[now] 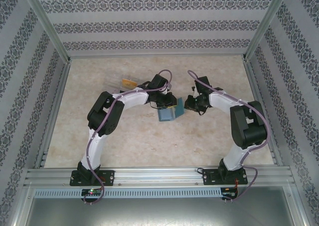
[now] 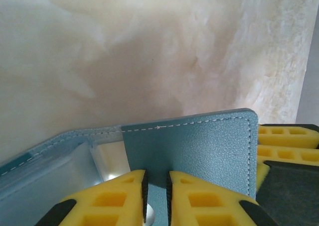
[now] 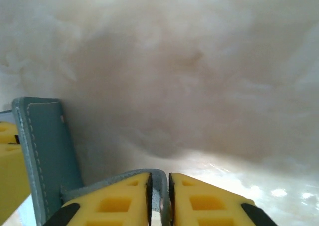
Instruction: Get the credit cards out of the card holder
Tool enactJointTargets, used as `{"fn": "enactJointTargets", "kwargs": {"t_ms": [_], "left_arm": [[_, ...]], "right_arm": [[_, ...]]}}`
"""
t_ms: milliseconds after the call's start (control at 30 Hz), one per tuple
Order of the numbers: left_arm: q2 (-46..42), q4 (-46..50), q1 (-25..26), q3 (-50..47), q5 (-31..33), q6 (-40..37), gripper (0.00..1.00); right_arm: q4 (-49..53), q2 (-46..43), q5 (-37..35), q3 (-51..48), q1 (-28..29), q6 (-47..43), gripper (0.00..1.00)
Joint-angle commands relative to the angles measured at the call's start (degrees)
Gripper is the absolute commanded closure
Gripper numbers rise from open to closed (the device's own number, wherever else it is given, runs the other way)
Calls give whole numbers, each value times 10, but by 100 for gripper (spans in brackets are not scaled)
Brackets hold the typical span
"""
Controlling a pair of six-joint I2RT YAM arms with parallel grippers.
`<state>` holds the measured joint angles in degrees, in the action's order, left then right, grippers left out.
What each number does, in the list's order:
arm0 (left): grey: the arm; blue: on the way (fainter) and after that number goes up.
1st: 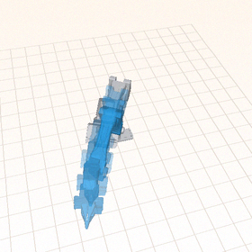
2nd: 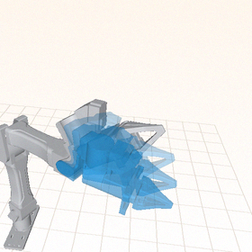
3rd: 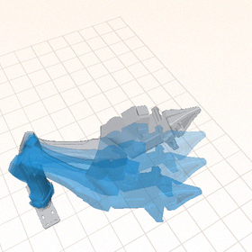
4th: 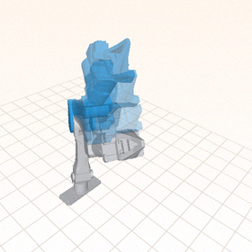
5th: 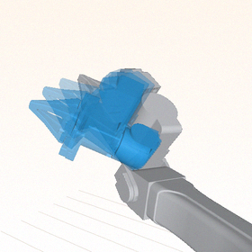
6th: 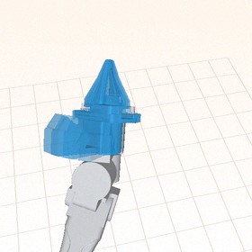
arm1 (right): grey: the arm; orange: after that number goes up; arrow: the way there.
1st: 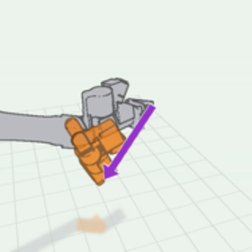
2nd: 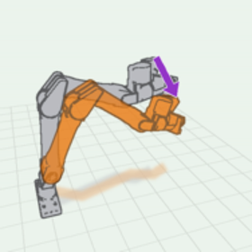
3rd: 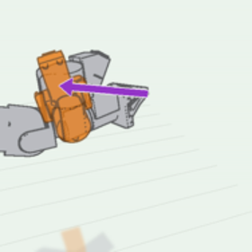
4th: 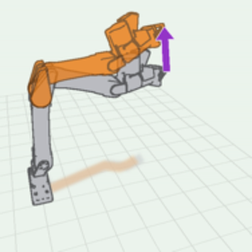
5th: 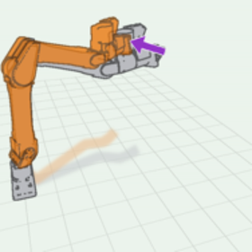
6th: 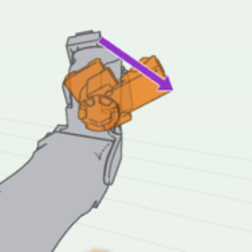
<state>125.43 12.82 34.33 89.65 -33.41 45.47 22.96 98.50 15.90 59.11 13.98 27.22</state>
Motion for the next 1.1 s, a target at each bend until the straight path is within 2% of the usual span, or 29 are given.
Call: {"fn": "enactJointTargets", "kwargs": {"t_ms": [0,67,267,467,533,633,800,867,933,1067], "left_arm": [[16,49,14,25,15,-12,82],[22,62,15,27,24,-15,84],[29,108,18,40,60,-13,91],[35,118,21,51,60,-15,93],[37,126,22,57,64,-17,93],[38,135,24,61,70,-20,93],[52,149,27,74,69,-21,96],[56,149,28,75,68,-21,96],[58,150,28,76,68,-21,96],[57,150,28,75,68,-23,96]], "right_arm": [[7,-58,-22,-15,-2,1,70],[5,-83,-28,-22,-2,2,68],[-1,-113,30,-27,1,4,70],[-22,-106,71,-28,28,21,75],[-9,-96,57,-19,48,21,77],[12,-106,-11,-12,82,26,76],[24,-156,-61,-18,96,41,65],[28,-169,-57,-16,98,31,64],[35,-170,-54,-13,102,25,66],[29,-142,-42,-20,102,33,77]]}}
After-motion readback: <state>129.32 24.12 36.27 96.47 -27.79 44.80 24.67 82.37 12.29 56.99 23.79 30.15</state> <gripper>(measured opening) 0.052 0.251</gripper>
